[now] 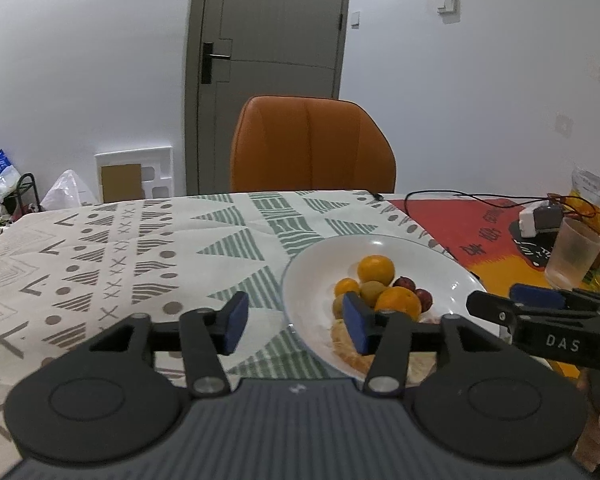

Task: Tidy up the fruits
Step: 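Open both tools to drop the pomelo pieces into the plate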

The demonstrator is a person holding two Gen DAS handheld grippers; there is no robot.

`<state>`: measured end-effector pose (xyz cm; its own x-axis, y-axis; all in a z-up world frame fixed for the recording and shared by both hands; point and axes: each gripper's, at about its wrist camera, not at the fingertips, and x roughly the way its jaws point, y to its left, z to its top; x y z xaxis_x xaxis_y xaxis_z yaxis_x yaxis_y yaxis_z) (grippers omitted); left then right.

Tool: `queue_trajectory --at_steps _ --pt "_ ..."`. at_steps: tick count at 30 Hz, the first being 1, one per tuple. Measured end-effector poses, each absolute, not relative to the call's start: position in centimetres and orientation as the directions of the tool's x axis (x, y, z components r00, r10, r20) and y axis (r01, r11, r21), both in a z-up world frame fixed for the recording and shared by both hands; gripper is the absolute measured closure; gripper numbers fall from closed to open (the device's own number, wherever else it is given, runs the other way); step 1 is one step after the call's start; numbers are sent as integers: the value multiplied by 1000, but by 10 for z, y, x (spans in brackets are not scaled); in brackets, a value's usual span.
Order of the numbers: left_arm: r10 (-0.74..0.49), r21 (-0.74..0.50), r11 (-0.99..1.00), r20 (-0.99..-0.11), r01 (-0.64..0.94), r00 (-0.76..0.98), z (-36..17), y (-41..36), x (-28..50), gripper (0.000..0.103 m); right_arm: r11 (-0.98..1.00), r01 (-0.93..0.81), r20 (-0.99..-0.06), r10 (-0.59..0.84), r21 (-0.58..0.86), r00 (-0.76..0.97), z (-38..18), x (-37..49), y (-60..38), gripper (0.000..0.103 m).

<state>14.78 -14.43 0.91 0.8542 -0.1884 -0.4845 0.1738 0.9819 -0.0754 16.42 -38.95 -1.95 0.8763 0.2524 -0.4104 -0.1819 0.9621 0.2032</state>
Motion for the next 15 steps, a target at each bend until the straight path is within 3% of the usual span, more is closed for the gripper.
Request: queue_trajectory --at_steps 8,15 --pt "-146 -56 989 -477 136 867 11 -128 135 25 960 -206 -418 270 192 867 -18 155 -374 18" --pt "-117 -69 993 -474 95 873 15 -110 125 19 951 -218 -430 296 221 853 -17 147 -364 8"
